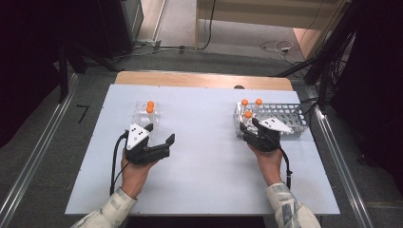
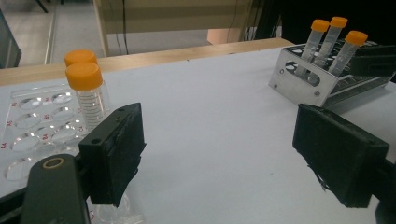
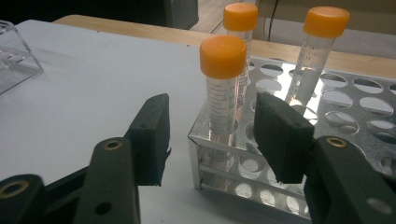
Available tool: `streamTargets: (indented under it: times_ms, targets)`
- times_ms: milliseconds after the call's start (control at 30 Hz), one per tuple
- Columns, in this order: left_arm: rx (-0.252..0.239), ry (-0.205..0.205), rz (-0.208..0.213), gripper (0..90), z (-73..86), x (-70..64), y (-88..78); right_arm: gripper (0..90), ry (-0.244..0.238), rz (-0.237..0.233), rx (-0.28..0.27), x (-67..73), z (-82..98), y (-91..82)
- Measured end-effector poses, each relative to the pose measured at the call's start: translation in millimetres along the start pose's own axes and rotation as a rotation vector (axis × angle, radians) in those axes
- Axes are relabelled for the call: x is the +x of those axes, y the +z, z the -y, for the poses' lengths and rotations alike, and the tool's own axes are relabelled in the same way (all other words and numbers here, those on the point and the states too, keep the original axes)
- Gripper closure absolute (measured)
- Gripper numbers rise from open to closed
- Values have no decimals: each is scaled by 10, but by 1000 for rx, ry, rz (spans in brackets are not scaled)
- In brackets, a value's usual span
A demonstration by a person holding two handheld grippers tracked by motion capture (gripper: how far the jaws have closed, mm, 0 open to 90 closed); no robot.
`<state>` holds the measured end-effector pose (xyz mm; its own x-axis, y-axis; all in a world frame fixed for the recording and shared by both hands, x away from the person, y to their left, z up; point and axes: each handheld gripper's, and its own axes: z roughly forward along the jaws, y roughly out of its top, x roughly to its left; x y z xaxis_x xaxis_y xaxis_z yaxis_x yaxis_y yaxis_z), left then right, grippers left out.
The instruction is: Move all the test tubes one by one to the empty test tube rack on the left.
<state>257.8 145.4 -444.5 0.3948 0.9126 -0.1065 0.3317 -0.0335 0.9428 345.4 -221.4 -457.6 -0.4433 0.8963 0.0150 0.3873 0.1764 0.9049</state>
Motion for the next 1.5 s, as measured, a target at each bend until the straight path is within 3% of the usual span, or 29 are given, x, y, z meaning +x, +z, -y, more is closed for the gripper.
streamTargets:
  times_ms: [367,900,1200,1500]
  targets:
    - [3,7,4,164,7,-13,5,587,1,15,-15,-49,1,87]
    - [8,5,1,164,11,3,7,716,-4,19,4,-47,-33,207]
    - [9,2,4,164,12,14,10,717,2,17,-40,-61,-143,102]
    - [4,1,7,164,9,23,4,720,-43,15,-84,-29,-336,-93]
